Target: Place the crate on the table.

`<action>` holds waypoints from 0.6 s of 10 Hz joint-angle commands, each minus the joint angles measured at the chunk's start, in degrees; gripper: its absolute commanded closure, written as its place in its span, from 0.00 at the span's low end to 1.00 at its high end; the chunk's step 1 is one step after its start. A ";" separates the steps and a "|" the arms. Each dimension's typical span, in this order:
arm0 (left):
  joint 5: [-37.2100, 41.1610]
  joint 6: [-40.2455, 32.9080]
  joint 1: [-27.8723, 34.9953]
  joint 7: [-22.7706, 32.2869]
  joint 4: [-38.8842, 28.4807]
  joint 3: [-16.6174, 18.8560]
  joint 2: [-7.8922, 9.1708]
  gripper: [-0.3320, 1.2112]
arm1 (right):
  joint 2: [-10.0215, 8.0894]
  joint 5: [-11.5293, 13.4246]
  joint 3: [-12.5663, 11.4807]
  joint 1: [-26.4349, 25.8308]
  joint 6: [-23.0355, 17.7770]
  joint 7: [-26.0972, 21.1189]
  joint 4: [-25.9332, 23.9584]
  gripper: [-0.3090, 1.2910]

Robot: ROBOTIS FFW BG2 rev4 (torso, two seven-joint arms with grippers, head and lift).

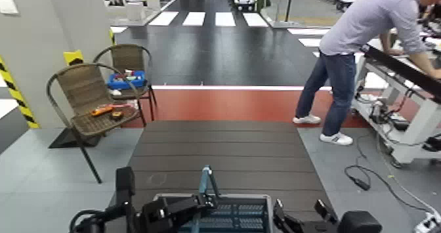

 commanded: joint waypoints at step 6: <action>0.00 -0.63 -1.15 -0.26 1.47 -0.70 -0.09 0.95 | 0.13 -0.20 0.00 0.00 0.21 -0.07 0.18 0.29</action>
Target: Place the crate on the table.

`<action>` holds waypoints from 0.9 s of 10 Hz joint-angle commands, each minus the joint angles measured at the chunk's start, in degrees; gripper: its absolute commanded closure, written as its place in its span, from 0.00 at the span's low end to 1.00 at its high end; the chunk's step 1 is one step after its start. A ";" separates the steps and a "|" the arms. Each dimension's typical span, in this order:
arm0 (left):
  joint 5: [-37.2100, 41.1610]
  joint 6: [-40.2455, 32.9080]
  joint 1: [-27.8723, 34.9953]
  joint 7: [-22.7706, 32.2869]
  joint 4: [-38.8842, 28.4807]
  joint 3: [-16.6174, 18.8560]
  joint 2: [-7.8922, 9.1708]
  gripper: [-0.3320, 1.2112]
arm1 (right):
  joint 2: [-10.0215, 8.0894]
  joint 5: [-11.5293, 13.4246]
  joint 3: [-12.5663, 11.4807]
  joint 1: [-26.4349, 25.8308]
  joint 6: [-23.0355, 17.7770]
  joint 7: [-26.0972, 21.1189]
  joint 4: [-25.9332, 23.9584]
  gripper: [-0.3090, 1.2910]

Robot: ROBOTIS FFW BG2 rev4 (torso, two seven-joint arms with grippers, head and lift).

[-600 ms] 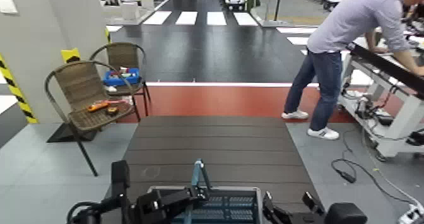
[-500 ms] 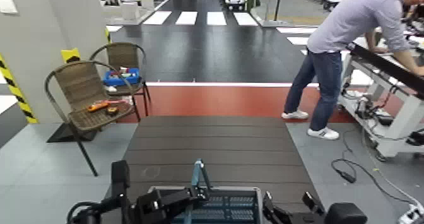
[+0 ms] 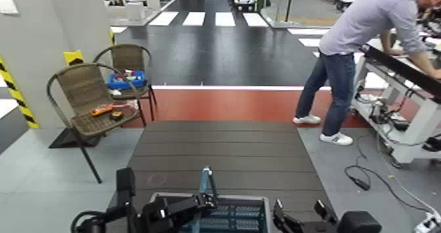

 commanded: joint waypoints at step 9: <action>-13.71 -6.95 -14.55 -10.39 12.21 -9.40 1.23 0.95 | 0.08 -0.45 0.44 -0.44 0.28 -0.08 0.46 0.29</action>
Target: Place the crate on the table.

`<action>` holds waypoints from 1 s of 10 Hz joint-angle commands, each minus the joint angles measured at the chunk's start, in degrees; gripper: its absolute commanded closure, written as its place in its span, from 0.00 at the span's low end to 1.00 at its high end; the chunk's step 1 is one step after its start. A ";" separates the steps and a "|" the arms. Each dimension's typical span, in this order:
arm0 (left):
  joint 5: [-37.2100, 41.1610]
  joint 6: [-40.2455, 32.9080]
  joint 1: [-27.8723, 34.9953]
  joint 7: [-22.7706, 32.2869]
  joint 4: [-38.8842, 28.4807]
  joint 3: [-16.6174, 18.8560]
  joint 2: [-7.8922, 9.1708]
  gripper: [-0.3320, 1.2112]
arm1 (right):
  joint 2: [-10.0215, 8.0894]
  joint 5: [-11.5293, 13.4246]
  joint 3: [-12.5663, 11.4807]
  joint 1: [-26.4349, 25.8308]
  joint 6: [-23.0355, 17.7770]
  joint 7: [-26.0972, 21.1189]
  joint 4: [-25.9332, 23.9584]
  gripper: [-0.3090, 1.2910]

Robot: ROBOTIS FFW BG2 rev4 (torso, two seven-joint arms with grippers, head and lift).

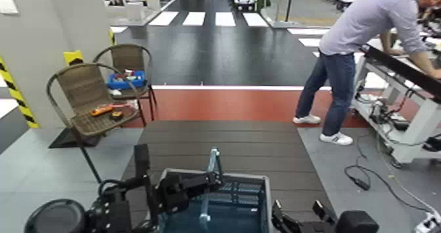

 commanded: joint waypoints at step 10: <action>-5.93 -12.48 -17.96 -6.08 20.84 -13.32 -2.45 0.95 | -0.36 -0.61 0.75 -0.91 0.19 -0.01 0.34 0.29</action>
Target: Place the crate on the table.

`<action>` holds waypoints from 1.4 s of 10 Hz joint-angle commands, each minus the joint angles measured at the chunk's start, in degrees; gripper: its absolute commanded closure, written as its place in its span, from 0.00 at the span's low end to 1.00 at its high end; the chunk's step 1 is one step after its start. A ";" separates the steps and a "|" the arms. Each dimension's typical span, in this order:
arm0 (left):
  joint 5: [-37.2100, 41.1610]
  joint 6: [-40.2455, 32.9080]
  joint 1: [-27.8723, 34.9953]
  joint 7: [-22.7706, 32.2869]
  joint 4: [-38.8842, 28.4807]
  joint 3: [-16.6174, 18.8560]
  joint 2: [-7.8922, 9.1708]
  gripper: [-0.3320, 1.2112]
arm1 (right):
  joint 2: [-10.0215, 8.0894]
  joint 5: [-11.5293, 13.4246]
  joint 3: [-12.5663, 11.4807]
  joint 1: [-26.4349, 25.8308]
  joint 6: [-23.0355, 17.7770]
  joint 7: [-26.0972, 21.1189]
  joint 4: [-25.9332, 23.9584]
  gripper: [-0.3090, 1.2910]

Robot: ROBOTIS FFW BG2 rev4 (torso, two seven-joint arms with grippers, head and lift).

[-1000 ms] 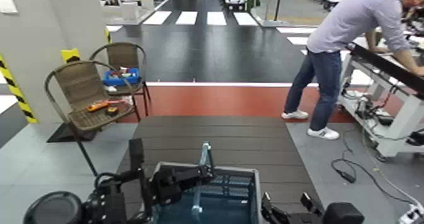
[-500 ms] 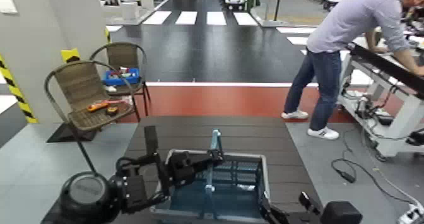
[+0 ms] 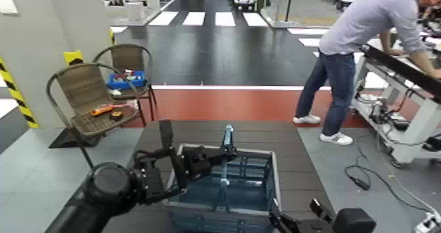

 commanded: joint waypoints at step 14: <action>-1.03 -7.49 -9.33 0.42 17.12 -7.64 -2.62 0.95 | -0.72 -0.82 0.82 -0.93 -1.41 0.16 0.92 0.29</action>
